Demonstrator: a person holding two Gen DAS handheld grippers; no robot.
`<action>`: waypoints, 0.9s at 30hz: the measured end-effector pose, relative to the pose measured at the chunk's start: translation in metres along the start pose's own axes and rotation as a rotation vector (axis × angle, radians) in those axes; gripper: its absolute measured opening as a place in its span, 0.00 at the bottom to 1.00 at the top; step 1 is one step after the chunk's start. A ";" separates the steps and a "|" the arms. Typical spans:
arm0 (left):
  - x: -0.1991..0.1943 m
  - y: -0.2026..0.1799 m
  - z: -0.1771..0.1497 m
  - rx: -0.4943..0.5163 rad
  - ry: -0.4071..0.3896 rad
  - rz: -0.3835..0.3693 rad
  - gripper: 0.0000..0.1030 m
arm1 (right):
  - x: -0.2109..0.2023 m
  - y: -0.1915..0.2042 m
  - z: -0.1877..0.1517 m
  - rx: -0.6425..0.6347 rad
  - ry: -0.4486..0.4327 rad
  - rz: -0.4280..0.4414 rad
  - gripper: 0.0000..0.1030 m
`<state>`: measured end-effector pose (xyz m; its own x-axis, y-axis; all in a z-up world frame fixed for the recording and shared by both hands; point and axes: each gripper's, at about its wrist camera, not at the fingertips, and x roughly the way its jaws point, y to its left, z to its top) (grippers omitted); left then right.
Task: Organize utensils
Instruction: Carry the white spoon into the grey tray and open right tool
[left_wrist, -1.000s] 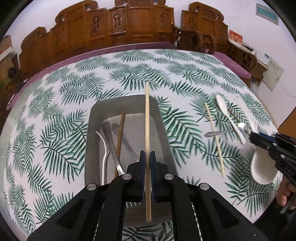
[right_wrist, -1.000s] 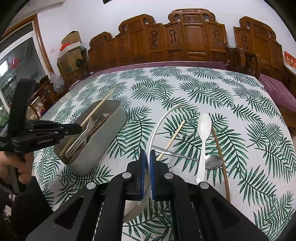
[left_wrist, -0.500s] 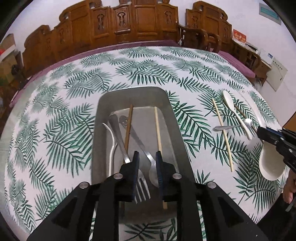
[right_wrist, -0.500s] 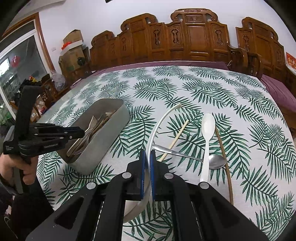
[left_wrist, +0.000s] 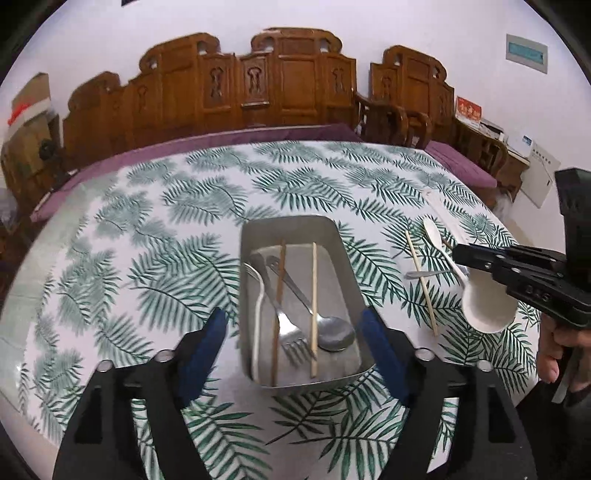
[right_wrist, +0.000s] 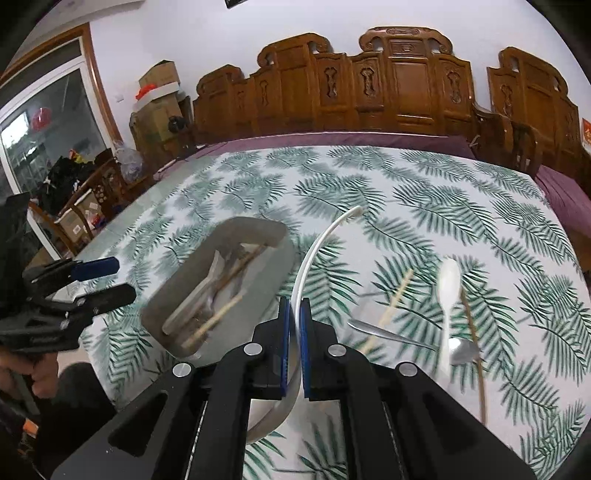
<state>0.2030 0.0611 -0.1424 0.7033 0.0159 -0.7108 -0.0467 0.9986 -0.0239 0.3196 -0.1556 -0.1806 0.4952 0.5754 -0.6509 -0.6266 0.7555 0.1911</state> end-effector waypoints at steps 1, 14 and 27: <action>-0.004 0.003 0.000 -0.005 -0.008 -0.002 0.80 | 0.001 0.004 0.002 -0.004 -0.003 0.003 0.06; -0.012 0.047 -0.006 -0.059 -0.019 0.023 0.87 | 0.066 0.062 0.029 -0.069 0.038 0.068 0.06; -0.003 0.067 -0.013 -0.085 0.008 0.043 0.87 | 0.111 0.084 0.028 -0.090 0.103 0.098 0.09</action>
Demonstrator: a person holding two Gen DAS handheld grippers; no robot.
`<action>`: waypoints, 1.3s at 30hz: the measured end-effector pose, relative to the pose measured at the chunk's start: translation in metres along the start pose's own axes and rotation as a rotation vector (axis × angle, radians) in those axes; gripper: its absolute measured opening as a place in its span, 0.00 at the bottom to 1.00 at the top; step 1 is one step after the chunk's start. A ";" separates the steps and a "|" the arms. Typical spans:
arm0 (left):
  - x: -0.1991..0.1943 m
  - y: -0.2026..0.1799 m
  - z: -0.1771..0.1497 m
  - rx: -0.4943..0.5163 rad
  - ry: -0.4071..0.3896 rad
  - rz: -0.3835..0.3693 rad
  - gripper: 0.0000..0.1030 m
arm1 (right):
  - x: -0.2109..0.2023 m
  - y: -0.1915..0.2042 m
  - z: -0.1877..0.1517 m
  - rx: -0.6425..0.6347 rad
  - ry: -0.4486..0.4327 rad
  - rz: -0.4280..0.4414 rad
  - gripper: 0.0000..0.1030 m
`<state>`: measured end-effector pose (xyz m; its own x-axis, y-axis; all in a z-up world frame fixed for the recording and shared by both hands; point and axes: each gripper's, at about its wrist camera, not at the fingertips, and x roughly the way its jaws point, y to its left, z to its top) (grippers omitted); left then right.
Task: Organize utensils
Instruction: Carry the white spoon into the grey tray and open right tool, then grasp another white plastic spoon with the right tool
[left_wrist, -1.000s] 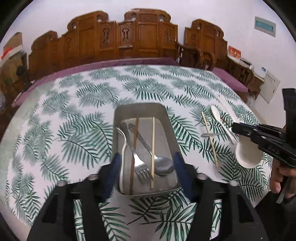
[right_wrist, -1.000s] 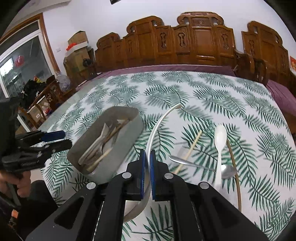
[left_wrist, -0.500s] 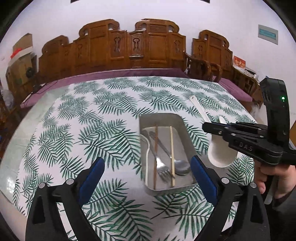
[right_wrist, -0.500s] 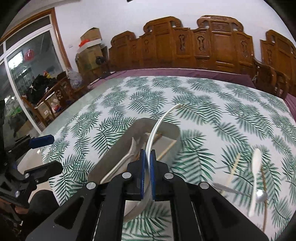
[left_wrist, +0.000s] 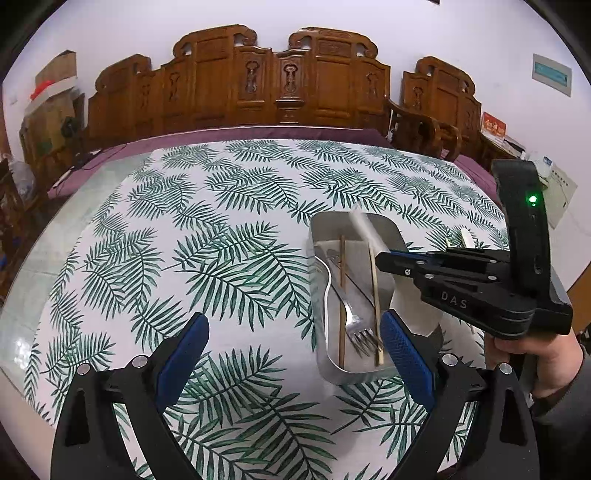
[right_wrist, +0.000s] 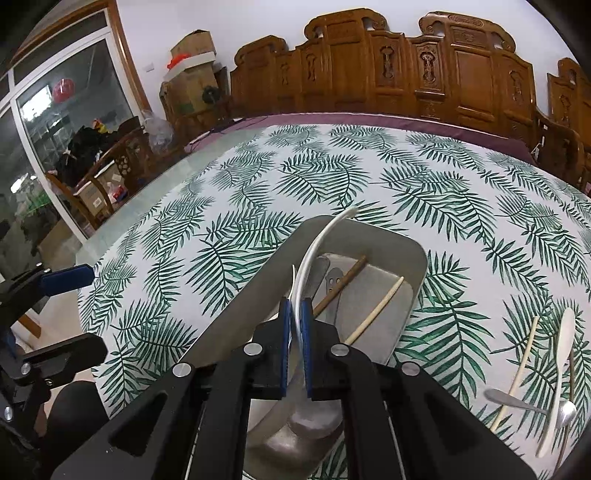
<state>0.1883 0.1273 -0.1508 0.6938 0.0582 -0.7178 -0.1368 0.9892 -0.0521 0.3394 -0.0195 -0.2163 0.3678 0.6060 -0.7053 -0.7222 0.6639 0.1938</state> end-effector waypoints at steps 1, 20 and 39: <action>0.000 -0.001 0.000 0.001 -0.002 -0.001 0.87 | -0.002 0.000 0.000 -0.005 -0.001 0.010 0.09; -0.006 -0.052 0.007 0.070 -0.015 -0.050 0.87 | -0.105 -0.067 -0.026 -0.004 -0.108 -0.089 0.09; 0.029 -0.134 0.018 0.158 0.009 -0.100 0.87 | -0.152 -0.204 -0.067 0.149 -0.151 -0.209 0.20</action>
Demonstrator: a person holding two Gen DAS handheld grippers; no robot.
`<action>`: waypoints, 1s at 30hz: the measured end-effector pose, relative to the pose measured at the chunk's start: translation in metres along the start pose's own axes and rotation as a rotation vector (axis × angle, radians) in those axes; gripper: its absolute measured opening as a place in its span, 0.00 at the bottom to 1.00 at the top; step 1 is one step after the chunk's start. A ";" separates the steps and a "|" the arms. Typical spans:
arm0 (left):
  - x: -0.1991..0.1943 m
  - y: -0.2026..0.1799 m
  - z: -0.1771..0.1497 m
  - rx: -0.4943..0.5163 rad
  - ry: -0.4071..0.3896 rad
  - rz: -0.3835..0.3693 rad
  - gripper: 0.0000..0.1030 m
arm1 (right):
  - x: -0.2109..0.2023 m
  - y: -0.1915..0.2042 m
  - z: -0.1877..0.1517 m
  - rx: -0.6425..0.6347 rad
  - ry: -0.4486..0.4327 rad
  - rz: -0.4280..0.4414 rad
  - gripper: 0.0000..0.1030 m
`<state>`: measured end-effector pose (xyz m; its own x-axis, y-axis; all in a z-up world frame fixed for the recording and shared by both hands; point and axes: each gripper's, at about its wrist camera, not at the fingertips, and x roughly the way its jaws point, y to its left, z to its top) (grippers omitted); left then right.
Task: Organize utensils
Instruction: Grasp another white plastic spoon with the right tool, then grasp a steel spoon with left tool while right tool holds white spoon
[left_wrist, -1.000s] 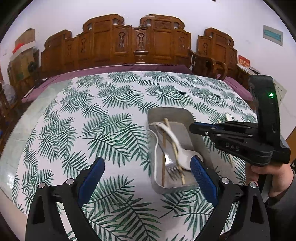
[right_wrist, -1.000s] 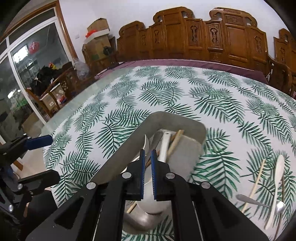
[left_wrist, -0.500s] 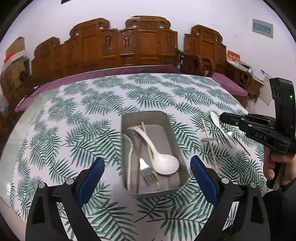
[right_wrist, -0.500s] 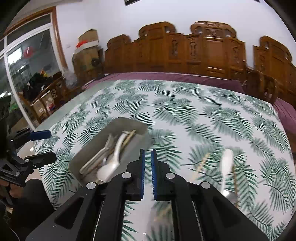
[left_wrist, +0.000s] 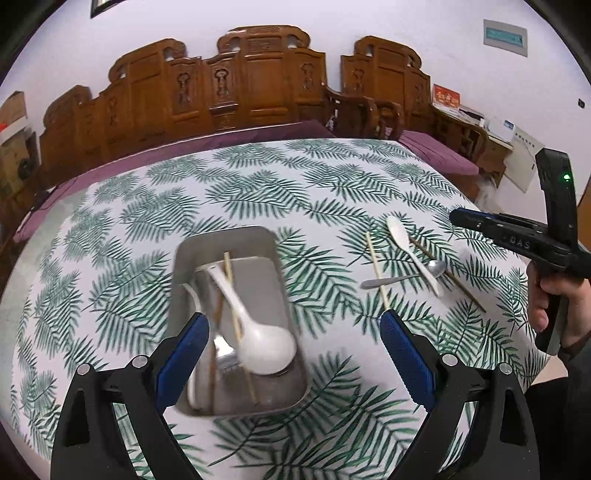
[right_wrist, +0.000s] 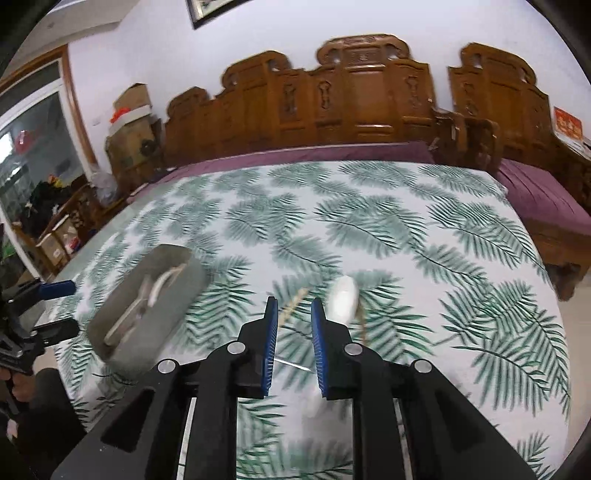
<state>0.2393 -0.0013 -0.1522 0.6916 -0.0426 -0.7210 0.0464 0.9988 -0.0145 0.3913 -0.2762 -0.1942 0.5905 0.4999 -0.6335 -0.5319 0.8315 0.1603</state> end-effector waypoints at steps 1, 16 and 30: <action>0.004 -0.004 0.001 0.004 0.003 -0.005 0.87 | 0.002 -0.005 -0.001 0.005 0.008 -0.007 0.20; 0.034 -0.036 -0.002 0.051 0.051 -0.027 0.87 | 0.079 -0.003 -0.023 -0.019 0.192 -0.065 0.20; 0.033 -0.034 0.002 0.057 0.047 0.009 0.87 | 0.095 0.003 -0.024 -0.052 0.229 -0.119 0.08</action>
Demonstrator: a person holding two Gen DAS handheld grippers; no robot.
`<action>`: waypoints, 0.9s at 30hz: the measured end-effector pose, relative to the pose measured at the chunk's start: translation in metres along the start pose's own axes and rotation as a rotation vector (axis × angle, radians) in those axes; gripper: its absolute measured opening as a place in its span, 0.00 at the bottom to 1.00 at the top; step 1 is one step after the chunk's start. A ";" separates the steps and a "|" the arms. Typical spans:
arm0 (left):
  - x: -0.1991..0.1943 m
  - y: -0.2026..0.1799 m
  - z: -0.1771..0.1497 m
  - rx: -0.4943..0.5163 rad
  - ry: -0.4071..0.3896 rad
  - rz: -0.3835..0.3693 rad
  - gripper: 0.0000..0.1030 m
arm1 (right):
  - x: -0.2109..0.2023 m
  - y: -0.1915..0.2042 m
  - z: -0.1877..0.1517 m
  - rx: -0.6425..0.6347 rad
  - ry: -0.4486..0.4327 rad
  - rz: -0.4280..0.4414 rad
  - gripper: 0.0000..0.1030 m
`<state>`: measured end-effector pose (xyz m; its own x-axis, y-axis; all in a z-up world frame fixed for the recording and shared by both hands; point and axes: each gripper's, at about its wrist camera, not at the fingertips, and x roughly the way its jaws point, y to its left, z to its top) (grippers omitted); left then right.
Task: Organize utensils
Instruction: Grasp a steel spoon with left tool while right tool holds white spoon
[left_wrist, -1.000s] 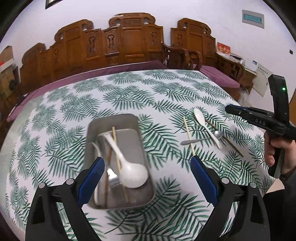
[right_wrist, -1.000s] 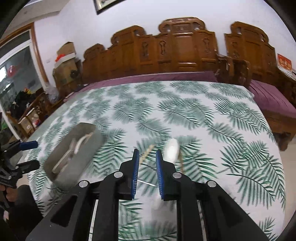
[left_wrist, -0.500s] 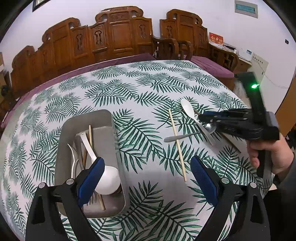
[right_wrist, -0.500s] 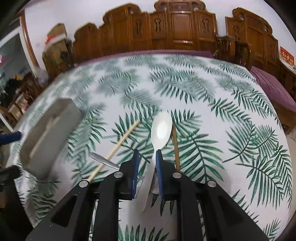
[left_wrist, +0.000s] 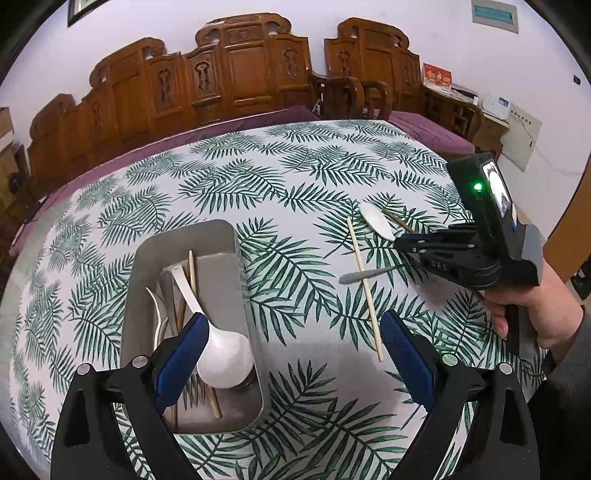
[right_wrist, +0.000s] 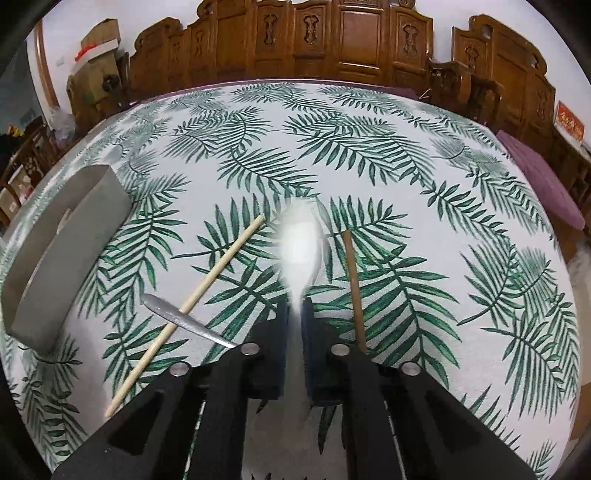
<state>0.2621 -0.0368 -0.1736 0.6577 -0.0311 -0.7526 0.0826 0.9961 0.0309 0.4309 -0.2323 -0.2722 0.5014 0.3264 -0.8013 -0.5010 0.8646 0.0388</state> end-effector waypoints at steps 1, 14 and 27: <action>0.001 0.000 0.001 0.001 0.002 -0.003 0.87 | -0.004 0.001 0.001 -0.006 -0.012 0.012 0.08; 0.049 -0.036 0.036 0.062 0.030 -0.080 0.83 | -0.049 -0.050 0.004 0.084 -0.116 0.011 0.08; 0.107 -0.088 0.045 0.189 0.129 -0.191 0.57 | -0.052 -0.074 -0.003 0.126 -0.123 -0.007 0.08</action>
<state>0.3592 -0.1315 -0.2271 0.5176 -0.1936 -0.8334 0.3411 0.9400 -0.0065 0.4401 -0.3140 -0.2349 0.5906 0.3580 -0.7232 -0.4088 0.9054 0.1144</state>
